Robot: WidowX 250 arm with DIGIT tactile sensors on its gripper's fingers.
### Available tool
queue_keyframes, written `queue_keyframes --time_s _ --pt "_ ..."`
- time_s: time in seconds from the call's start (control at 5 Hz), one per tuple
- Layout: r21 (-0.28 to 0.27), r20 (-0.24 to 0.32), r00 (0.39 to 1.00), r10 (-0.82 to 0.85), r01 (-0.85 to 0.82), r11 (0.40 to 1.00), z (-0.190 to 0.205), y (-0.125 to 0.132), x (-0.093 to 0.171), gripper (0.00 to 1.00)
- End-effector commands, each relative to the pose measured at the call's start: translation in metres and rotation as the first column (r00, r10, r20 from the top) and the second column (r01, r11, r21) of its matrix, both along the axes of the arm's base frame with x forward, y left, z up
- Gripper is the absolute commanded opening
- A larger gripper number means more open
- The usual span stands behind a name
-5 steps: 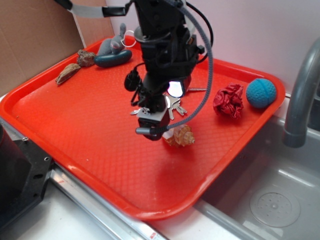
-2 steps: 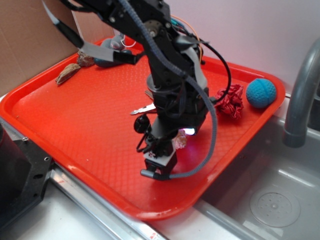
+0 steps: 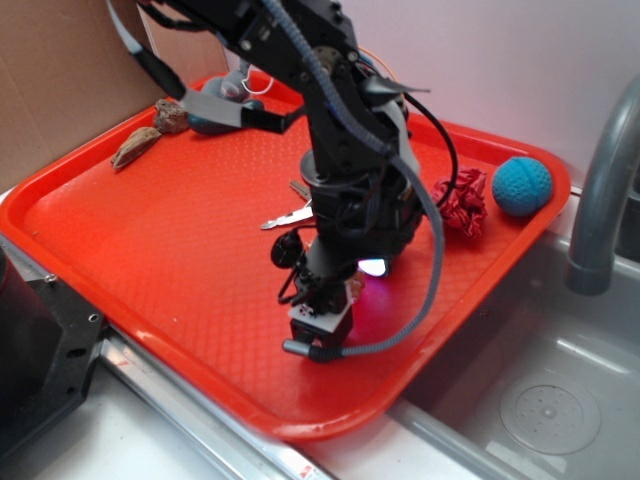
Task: Grab the shell.
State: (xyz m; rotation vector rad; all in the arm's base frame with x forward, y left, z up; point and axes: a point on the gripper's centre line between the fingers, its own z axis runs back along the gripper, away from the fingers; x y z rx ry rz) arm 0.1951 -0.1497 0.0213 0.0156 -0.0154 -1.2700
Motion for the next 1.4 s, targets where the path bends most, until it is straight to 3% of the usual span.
queue_keyframes --time_s 0.0,0.2,0.4,0.6,1.0,1.2 --pt "-0.03 0.039 0.989 0.143 -0.141 0.989 0.029 0.033 -0.015 0.0" --pt "-0.029 0.089 0.921 0.38 -0.379 0.925 0.07 0.05 -0.032 0.0" --pt "-0.023 0.11 0.797 0.594 -0.596 0.803 0.111 0.068 -0.061 0.0" --pt "0.027 0.025 0.631 0.775 -0.776 0.63 0.131 0.082 -0.058 0.0" --pt "0.002 -0.03 0.182 0.983 -0.983 0.182 0.154 0.098 -0.038 0.0" --pt "-0.03 -0.038 -0.065 0.997 -0.997 -0.067 0.162 0.105 -0.023 0.0"
